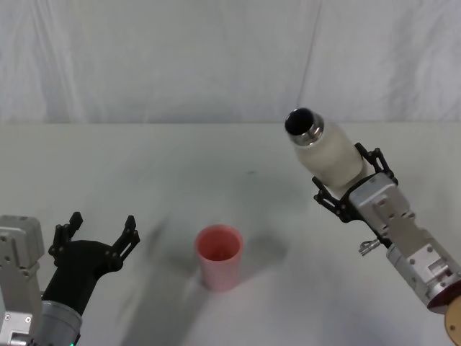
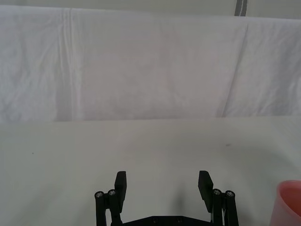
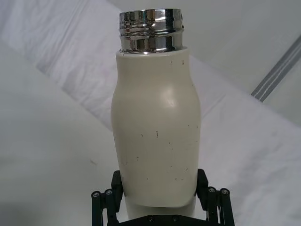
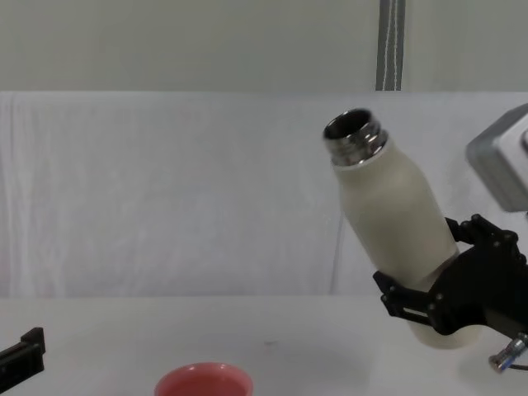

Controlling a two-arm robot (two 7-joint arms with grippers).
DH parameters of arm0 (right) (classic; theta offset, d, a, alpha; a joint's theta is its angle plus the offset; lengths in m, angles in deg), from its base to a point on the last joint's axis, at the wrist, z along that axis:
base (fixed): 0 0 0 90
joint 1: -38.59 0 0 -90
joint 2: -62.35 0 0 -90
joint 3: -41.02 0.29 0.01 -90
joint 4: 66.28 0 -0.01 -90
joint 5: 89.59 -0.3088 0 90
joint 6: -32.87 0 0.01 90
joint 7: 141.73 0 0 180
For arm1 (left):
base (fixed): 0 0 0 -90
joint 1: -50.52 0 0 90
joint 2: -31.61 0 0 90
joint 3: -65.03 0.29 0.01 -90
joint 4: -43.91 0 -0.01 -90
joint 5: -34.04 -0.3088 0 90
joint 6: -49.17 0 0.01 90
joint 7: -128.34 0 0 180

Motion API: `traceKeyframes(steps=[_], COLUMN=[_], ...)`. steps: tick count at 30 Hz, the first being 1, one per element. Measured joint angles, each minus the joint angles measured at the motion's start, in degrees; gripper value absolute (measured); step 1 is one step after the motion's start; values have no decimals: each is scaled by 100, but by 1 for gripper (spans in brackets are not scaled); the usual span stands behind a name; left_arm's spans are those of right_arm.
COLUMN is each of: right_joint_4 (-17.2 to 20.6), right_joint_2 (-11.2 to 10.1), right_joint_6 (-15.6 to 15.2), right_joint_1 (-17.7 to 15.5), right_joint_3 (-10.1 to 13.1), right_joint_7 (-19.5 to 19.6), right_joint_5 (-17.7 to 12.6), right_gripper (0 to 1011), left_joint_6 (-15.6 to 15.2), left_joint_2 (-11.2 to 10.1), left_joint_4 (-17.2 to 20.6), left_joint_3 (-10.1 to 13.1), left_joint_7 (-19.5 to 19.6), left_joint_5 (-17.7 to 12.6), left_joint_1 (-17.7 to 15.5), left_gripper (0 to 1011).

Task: Grasp the thermos with one hand and pour water into the cup lid.

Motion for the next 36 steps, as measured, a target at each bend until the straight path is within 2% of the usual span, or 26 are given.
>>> traceKeyframes(steps=[12, 16, 17, 20, 23, 27, 29, 36], right_joint_4=[34, 37, 37, 22, -2, -30, -63, -141], right_joint_2=[182, 222, 222, 246, 254, 253, 252, 241], right_joint_6=[-123, -207, -207, -303, -409, -511, -608, -870], right_joint_1=[-41, -42, -42, -29, -10, 13, 38, 113], right_joint_3=[346, 455, 455, 529, 575, 607, 636, 663], right_joint_7=[-389, -575, -575, -735, -862, -969, -1045, -1126], right_joint_5=[-986, -1418, -1418, -1814, -2133, -2400, -2649, -3033], right_gripper=[950, 950, 950, 950, 950, 950, 950, 950], left_joint_6=[0, 0, 0, 0, 0, 0, 0, 0], left_joint_2=[0, 0, 0, 0, 0, 0, 0, 0], left_joint_4=[0, 0, 0, 0, 0, 0, 0, 0], left_joint_3=[0, 0, 0, 0, 0, 0, 0, 0], left_joint_7=[0, 0, 0, 0, 0, 0, 0, 0], left_joint_5=[0, 0, 0, 0, 0, 0, 0, 0], left_joint_1=[0, 0, 0, 0, 0, 0, 0, 0], left_gripper=[1001, 1001, 1001, 1001, 1001, 1001, 1001, 1001])
